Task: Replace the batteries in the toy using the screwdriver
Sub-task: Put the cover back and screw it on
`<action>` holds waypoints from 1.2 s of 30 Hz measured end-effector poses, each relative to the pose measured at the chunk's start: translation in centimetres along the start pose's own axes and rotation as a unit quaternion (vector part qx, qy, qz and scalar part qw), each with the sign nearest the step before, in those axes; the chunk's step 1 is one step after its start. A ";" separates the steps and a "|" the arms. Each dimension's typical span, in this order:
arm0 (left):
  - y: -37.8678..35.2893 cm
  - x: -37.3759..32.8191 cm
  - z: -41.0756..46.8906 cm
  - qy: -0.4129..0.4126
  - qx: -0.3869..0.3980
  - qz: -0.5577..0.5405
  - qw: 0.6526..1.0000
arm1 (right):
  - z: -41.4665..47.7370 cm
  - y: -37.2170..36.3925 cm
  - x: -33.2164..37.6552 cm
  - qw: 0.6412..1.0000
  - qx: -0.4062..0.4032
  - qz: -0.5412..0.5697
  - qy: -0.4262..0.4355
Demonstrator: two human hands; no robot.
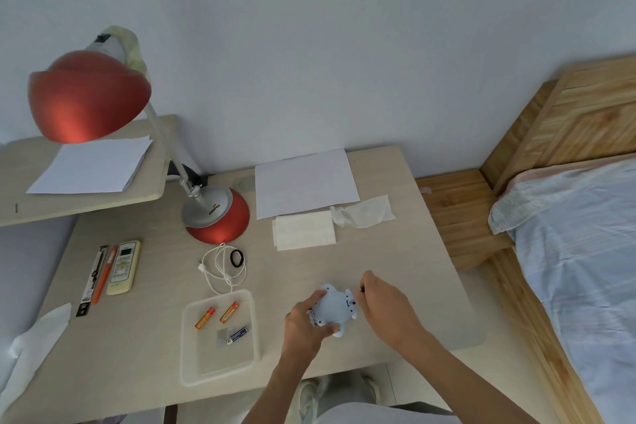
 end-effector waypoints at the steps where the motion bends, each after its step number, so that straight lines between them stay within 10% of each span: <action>1: -0.3 -0.2 0.1 -0.003 0.005 0.003 1.000 | 0.2 0.0 -0.3 1.000 0.005 -0.016 -0.006; 36: -0.6 -1.0 1.1 0.019 0.017 0.008 1.000 | 2.3 -0.3 -1.4 0.991 0.091 -0.062 0.075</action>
Point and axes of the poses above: each hand's wrist, its own z-axis towards the middle knuckle, its own y-axis out of the back of the hand, x = y × z, the point moved 7 cm from there along z, towards the middle knuckle, and after that the axes turned 1 degree about -x, right-handed, at the moved point
